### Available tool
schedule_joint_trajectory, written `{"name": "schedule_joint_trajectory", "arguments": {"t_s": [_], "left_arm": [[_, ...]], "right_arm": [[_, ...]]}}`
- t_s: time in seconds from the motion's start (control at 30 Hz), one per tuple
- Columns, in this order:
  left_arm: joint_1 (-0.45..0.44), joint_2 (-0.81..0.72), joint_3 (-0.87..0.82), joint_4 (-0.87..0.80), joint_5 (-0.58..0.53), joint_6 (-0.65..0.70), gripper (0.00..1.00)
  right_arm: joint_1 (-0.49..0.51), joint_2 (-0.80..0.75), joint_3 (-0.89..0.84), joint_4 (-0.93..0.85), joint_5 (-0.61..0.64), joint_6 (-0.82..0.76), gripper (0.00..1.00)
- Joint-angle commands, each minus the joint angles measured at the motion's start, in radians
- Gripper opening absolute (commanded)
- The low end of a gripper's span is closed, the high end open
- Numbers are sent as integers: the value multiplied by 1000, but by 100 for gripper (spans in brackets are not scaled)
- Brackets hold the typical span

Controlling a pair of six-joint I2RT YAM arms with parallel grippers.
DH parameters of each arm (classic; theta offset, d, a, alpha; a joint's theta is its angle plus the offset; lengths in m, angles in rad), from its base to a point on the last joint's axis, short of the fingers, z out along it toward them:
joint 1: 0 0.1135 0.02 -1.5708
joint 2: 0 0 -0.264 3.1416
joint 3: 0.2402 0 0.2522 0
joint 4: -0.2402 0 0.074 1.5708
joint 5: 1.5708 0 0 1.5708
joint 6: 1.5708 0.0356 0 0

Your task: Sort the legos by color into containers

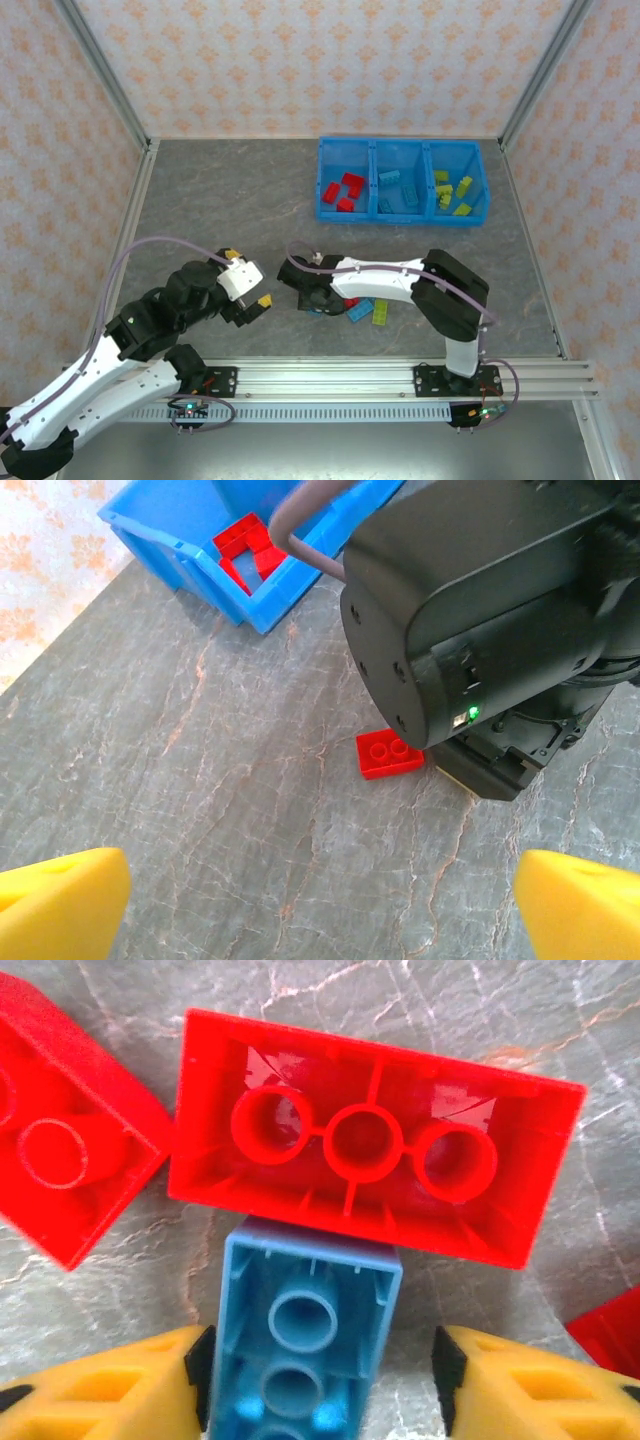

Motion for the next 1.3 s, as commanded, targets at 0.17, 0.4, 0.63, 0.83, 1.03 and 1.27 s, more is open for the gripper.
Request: {"name": "schedule_joint_trajectory", "arguments": {"t_s": [0.17, 0.4, 0.63, 0.83, 1.03, 1.27], "left_arm": [[8, -17, -25, 24, 52, 55, 100], [13, 27, -16, 28, 78, 56, 100], [19, 57, -12, 32, 92, 47, 100], [19, 53, -14, 23, 83, 41, 100], [20, 46, -18, 15, 104, 28, 100], [20, 47, -22, 23, 134, 16, 100]], "right_arm": [[-1, -144, -44, 38, 79, 39, 23], [-91, -410, -27, -66, 309, -86, 22], [-457, -524, 3, 84, 332, -450, 21], [-700, -269, 180, 130, 149, -552, 20], [-811, 10, 376, 108, 54, -539, 31], [-831, 76, 567, -42, 35, -542, 55]]}}
